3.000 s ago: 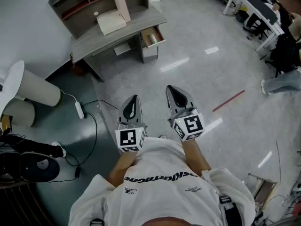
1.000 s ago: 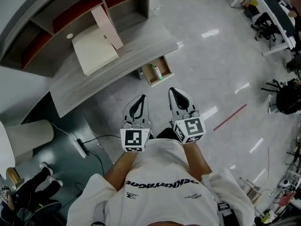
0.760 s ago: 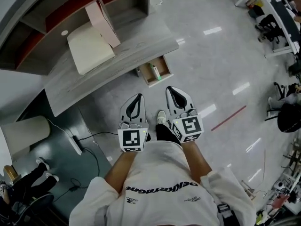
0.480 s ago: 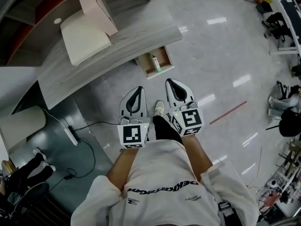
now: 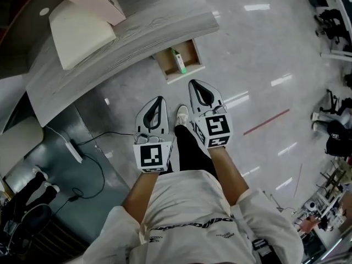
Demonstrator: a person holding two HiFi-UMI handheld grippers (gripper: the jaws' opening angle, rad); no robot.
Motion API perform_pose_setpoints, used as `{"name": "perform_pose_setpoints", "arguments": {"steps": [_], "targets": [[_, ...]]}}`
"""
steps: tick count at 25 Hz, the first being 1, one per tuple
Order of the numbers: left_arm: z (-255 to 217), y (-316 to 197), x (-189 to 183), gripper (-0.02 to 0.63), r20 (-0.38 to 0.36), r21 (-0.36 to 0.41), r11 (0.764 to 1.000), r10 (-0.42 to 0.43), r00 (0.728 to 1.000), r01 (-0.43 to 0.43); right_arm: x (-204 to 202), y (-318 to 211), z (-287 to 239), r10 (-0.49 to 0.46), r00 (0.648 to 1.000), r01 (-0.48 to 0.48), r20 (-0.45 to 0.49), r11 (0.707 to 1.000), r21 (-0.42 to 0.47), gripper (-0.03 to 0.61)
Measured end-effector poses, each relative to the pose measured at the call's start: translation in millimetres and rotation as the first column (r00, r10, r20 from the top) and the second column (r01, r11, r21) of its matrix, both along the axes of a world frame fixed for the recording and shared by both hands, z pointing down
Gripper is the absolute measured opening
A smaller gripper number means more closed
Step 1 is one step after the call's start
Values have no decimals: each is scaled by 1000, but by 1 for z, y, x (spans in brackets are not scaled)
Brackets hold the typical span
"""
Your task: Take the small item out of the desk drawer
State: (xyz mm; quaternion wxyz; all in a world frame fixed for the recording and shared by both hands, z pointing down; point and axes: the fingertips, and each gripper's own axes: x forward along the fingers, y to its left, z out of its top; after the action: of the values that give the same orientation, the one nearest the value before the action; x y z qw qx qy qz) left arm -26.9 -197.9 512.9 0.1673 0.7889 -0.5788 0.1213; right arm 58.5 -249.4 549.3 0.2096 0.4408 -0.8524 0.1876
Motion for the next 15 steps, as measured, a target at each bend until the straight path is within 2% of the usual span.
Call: {"name": "perform_pose_setpoints", "arguments": {"steps": [8, 10, 15], "targets": [[54, -8, -1, 15, -18, -54, 997, -59, 998, 58, 4, -24, 77, 17, 1000, -20, -20, 992, -125, 28], [66, -9, -2, 15, -21, -61, 996, -59, 998, 58, 2, -28, 95, 16, 1000, -20, -26, 987, -159, 68], [88, -9, -2, 15, -24, -83, 994, -72, 997, 70, 0, -38, 131, 11, 999, -21, -47, 976, -216, 121]]}}
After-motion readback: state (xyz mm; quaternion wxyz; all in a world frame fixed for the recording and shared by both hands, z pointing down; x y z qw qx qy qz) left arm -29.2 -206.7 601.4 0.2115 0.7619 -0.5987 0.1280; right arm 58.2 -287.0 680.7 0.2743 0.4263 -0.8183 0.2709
